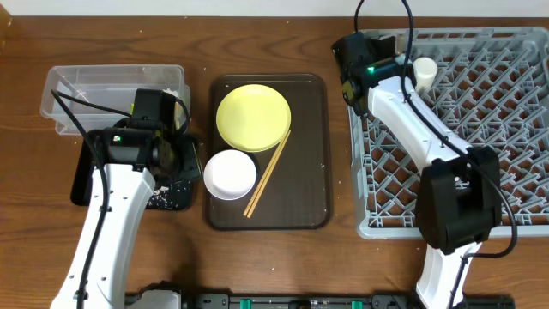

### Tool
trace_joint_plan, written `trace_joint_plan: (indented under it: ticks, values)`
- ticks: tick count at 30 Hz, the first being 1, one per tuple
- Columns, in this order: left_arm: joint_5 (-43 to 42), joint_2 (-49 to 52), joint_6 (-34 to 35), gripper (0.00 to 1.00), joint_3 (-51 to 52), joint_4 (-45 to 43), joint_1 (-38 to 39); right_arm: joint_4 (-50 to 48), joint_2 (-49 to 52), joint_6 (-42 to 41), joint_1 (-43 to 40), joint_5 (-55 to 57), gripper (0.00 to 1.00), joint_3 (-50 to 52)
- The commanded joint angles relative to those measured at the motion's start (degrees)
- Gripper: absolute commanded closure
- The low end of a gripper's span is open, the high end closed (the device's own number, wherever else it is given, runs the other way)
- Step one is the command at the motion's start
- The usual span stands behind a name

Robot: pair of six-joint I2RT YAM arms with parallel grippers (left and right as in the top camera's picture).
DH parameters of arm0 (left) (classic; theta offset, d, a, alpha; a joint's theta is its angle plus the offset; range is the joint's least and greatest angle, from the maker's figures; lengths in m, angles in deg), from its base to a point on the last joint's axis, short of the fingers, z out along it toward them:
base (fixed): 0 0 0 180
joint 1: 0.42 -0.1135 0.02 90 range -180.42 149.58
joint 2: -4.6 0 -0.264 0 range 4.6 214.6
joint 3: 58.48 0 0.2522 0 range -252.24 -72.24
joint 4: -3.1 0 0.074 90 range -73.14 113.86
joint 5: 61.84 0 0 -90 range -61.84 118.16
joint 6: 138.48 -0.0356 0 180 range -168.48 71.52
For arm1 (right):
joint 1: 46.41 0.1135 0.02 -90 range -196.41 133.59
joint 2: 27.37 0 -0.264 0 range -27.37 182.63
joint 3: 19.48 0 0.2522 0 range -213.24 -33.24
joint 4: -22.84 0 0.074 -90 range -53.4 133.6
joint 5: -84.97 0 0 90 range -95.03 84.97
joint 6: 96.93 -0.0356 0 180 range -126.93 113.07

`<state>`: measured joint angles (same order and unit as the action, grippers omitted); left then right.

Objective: Sort waste into correct bins and load items into the dishwasher rack
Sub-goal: 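Carry the blue bowl with the right gripper into the dish rack, then move the right gripper to the yellow plate and grasp its edge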

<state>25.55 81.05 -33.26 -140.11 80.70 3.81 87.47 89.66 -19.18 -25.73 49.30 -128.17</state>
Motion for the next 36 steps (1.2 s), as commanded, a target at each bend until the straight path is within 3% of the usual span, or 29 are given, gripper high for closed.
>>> trace_joint_plan:
  ticks: [1,8,11,19,29,33,35,36]
  values:
    - [0.28,-0.02,0.37,0.40,-0.70,-0.02,-0.20,2.47,1.73,-4.07,1.20,-16.68,0.99,0.85]
    - [0.26,-0.02,0.37,0.40,-0.70,0.00,-0.20,5.16,-0.85,-4.04,1.53,-30.27,0.98,0.81]
    - [0.28,-0.02,0.35,0.40,-0.70,0.00,-0.20,5.29,-3.85,-4.02,1.51,-34.40,0.88,0.79]
    - [0.07,-0.02,0.37,0.40,-0.70,0.02,-0.20,4.44,-14.47,-4.02,1.51,-35.10,0.70,0.79]
    - [0.07,0.07,0.35,0.40,-0.59,0.24,-0.20,3.91,-18.12,-4.02,1.51,-40.48,0.66,0.87]
    - [0.07,0.07,0.35,0.40,-0.59,0.22,-0.20,1.97,-17.29,-2.64,1.90,-45.75,0.68,0.87]
    - [0.07,0.07,0.35,0.40,-0.59,0.22,-0.20,1.11,-16.55,-2.47,2.01,-48.11,0.93,0.90]
    - [0.07,0.07,0.35,0.40,-0.59,0.22,-0.20,0.70,-16.09,-2.45,2.05,-49.66,0.99,0.94]
